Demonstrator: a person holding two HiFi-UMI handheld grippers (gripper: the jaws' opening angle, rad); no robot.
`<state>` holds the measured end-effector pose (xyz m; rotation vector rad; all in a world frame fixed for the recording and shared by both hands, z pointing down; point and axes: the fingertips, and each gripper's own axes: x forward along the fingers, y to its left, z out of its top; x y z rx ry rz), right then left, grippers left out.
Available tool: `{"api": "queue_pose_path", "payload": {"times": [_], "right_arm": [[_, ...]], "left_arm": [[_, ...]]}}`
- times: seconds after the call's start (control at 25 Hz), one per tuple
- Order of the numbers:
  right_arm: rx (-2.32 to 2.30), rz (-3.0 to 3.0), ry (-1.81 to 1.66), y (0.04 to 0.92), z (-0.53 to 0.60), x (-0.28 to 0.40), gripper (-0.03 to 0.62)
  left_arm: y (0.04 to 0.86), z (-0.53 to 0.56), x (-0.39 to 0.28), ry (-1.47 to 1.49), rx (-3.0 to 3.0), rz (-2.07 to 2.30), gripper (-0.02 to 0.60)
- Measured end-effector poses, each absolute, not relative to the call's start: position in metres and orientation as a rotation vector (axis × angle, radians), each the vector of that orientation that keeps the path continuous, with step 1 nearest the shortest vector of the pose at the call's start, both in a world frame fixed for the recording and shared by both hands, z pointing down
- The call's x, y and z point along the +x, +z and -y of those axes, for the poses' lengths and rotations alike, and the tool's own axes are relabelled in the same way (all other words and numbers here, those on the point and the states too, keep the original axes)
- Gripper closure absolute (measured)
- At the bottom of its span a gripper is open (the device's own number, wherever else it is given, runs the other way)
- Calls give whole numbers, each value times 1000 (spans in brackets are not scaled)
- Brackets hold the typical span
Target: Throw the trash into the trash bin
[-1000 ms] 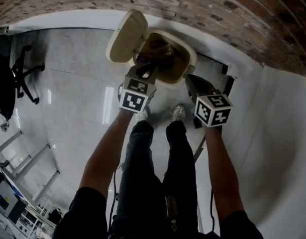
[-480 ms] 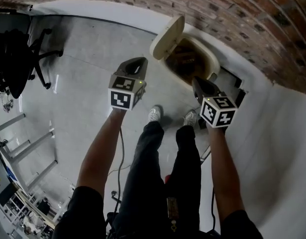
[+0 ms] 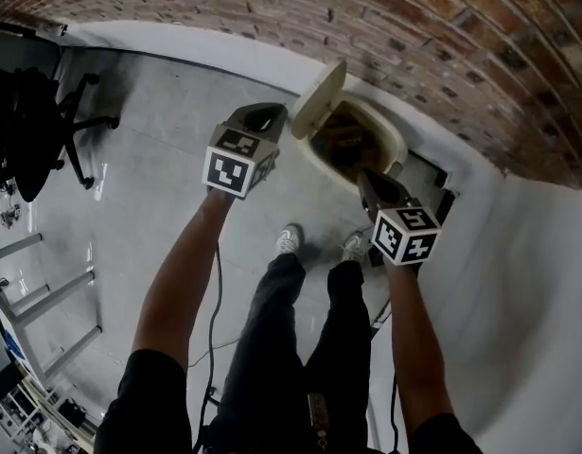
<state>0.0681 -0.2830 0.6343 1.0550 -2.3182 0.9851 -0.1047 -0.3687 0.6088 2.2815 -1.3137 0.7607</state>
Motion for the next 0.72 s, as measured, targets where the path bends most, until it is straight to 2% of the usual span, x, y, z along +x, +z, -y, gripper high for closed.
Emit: {"api": "queue_pose_path", "payload": {"times": [0.32, 0.72], "right_arm": [[1089, 2265, 1046, 653, 271, 99, 592], [1142, 2253, 1056, 651, 273, 144, 592]], "left_arm": [[608, 369, -67, 732, 2329, 1208, 578], [624, 363, 11, 802, 2393, 1054, 578]]}}
